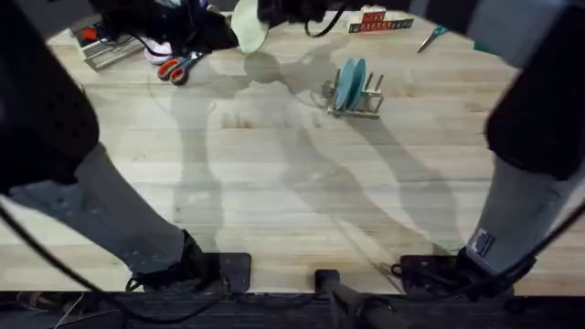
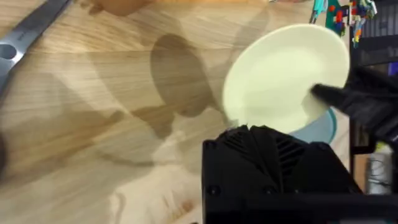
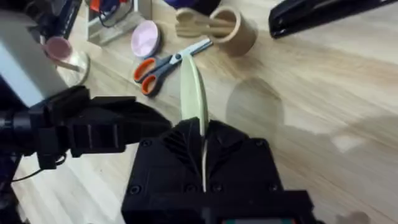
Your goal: Pick up the plates from the table one by one and place each into a slot on the dish rack.
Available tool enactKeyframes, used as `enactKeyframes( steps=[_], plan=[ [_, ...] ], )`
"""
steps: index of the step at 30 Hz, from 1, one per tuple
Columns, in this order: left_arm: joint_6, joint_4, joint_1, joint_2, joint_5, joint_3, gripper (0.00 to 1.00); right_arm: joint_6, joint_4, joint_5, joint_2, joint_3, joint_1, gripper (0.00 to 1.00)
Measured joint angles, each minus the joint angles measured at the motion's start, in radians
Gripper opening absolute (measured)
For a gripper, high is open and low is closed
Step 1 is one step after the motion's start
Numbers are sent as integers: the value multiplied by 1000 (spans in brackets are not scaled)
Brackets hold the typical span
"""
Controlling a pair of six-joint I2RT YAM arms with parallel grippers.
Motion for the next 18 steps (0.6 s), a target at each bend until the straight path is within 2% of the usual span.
enactKeyframes(
  steps=[9,18],
  plan=[
    [42,-136,0,-192,-112,0,41,-92,-193,17,-177,0,-46,29],
    [96,-256,0,-391,-224,0,41,-177,-461,150,-365,0,-54,29]
  ],
)
